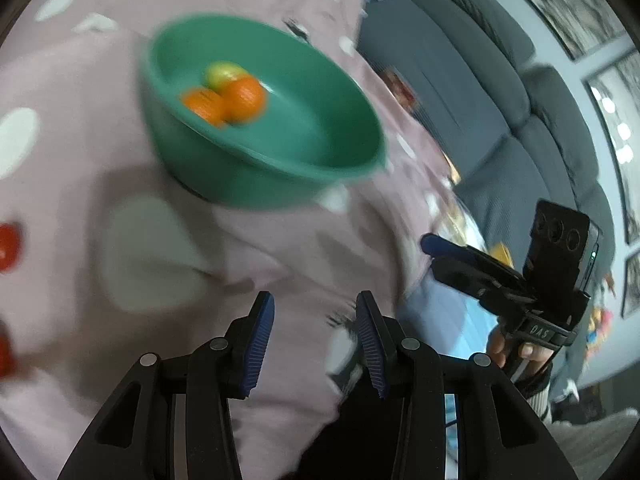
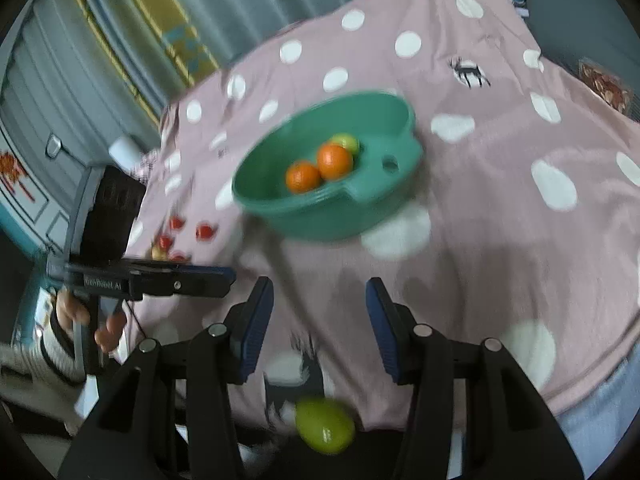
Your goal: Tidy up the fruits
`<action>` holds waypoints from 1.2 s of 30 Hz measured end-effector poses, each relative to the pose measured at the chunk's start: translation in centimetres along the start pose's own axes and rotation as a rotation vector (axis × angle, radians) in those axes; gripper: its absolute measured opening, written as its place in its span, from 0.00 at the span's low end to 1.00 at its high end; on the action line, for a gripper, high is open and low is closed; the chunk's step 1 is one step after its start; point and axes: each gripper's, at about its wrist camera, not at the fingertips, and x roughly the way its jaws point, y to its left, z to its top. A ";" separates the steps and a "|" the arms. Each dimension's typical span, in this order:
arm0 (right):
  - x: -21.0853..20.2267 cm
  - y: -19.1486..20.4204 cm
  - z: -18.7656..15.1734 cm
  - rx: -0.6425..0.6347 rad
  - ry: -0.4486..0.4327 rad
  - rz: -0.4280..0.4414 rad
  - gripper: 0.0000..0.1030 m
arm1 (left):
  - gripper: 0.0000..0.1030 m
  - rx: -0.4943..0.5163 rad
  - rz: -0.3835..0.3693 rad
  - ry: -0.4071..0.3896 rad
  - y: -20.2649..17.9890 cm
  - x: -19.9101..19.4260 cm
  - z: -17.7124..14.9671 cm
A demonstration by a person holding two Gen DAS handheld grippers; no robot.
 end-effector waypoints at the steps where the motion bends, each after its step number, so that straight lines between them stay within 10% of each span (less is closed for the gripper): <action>1: -0.3 0.2 -0.9 -0.013 0.031 -0.006 0.47 | 0.40 0.010 -0.011 0.018 -0.6 0.7 -0.3; 14: 0.7 -0.2 -7.7 0.002 0.193 -0.010 0.47 | 0.40 0.066 -0.066 0.186 -5.0 6.9 -3.1; 36: 3.7 0.1 -7.4 -0.003 0.215 -0.029 0.45 | 0.40 0.006 -0.086 0.213 -4.1 7.6 -3.8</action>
